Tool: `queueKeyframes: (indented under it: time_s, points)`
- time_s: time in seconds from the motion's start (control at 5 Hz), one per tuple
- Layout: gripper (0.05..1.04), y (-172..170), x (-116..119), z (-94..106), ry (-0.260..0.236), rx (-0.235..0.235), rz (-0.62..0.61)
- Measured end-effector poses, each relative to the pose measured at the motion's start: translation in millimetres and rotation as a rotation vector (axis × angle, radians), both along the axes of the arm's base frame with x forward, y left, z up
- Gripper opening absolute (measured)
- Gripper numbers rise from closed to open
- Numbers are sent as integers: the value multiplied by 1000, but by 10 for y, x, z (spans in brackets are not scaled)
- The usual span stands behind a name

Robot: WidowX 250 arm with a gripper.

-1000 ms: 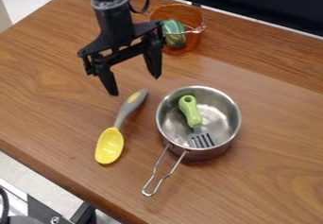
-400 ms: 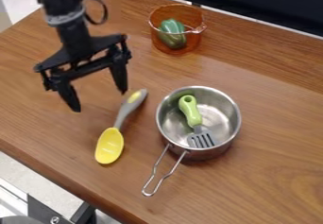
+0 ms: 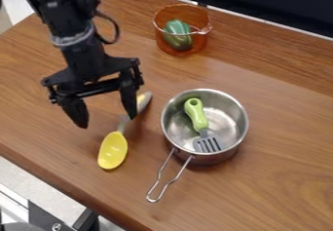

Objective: Moved the silver spoon to the upper left corner

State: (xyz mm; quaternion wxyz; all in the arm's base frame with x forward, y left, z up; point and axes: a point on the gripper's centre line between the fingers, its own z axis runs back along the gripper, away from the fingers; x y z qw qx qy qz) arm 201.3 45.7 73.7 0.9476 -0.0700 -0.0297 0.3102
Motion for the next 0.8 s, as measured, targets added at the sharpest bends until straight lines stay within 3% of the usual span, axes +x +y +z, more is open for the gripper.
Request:
queueKeyframes:
  time_s: [0.8]
  points:
    - [994,-109,15,-96,-41,27,-103]
